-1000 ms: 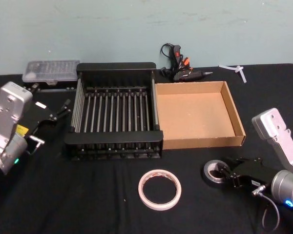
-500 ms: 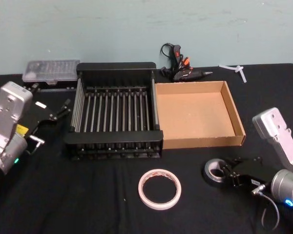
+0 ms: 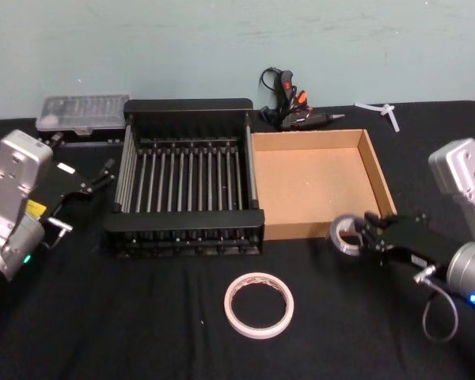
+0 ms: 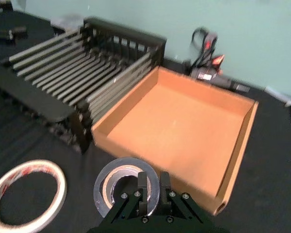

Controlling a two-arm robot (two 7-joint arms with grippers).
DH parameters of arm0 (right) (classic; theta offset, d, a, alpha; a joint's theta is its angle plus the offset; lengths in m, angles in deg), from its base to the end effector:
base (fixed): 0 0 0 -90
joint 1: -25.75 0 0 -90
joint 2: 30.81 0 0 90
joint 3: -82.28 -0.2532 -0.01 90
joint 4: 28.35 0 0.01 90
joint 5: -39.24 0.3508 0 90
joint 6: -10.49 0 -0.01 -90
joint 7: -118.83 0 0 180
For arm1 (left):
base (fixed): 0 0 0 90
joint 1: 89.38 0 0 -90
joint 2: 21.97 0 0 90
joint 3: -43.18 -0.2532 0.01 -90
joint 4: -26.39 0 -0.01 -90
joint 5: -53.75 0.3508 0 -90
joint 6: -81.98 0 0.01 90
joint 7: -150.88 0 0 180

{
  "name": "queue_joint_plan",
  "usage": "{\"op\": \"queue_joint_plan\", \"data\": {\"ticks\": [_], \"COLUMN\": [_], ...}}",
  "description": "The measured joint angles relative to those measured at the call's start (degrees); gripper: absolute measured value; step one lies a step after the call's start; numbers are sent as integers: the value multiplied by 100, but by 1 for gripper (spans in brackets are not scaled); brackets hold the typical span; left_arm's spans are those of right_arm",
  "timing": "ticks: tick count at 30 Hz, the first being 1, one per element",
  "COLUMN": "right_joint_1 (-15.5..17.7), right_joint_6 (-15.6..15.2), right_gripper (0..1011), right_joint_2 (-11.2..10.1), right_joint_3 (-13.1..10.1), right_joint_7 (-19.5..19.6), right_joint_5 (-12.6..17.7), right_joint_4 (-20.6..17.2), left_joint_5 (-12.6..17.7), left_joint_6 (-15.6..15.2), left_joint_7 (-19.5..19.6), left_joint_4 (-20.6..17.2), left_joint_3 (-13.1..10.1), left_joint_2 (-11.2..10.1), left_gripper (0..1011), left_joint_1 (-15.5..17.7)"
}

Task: Pick up the white tape and place it into the black box , Pick up the silver tape and place it into the brown box.

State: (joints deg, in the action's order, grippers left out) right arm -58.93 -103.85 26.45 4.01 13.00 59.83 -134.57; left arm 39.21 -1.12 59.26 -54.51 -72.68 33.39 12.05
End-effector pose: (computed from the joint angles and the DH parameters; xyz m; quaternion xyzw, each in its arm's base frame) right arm 0.3335 -0.0271 -0.2117 -0.1957 0.0698 -0.4752 0.8550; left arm 0.3918 0.0506 -0.2807 0.1415 -0.1325 0.5799 0.7913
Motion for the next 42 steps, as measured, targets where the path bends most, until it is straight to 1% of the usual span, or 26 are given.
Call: {"op": "queue_joint_plan", "data": {"ticks": [4,7,8,9,12,13,15,18,19,24,25,27,28,31,32,34,35,37,39,41,42], "right_joint_1": [-141,-289,-378,-378,-564,-667,-770,-992,-1110,-1428,-1532,-1644,-1742,-1869,-1955,-2031,-2100,-2158,-2238,-2254,-2282], "right_joint_6": [171,315,391,391,544,621,714,924,1057,1438,1572,1726,1866,2056,2175,2264,2336,2394,2459,2467,2476], "right_gripper": [156,156,156,156,156,156,156,156,156,156,156,156,156,156,155,156,156,156,156,156,156], "right_joint_2": [52,121,160,160,250,298,340,448,512,706,766,841,908,997,1058,1113,1171,1225,1315,1336,1376], "right_joint_3": [-26,-28,-24,-24,7,37,73,159,212,344,389,445,493,559,605,651,694,727,764,768,775], "right_joint_7": [25,56,72,72,87,92,98,121,143,233,264,304,343,395,423,439,448,454,456,455,454], "right_joint_5": [-110,-228,-305,-305,-448,-524,-614,-804,-916,-1237,-1345,-1475,-1588,-1754,-1861,-1951,-2029,-2099,-2191,-2211,-2252], "right_joint_4": [16,100,170,170,329,422,519,768,925,1414,1592,1789,1976,2238,2409,2566,2713,2849,3068,3107,3187], "left_joint_5": [0,0,0,0,0,0,0,0,0,0,0,0,0,0,0,0,0,0,0,0,0], "left_joint_6": [0,0,0,0,0,0,0,0,0,0,0,0,0,0,0,0,0,0,0,0,0], "left_joint_7": [0,0,0,0,0,0,0,0,0,0,0,0,0,0,0,0,0,0,0,0,0], "left_joint_4": [0,0,0,0,0,0,0,0,0,0,0,0,0,0,0,0,0,0,0,0,0], "left_joint_3": [0,0,0,0,0,0,0,0,0,0,0,0,0,0,0,0,0,0,0,0,0], "left_joint_2": [0,0,0,0,0,0,0,0,0,0,0,0,0,0,0,0,0,0,0,0,0], "left_gripper": [1001,1001,1001,1001,1001,1001,1001,1001,1001,1001,1001,1001,1001,1001,1001,1001,1001,1001,1001,1001,1001], "left_joint_1": [0,0,0,0,0,0,0,0,0,0,0,0,0,0,0,0,0,0,0,0,0]}}
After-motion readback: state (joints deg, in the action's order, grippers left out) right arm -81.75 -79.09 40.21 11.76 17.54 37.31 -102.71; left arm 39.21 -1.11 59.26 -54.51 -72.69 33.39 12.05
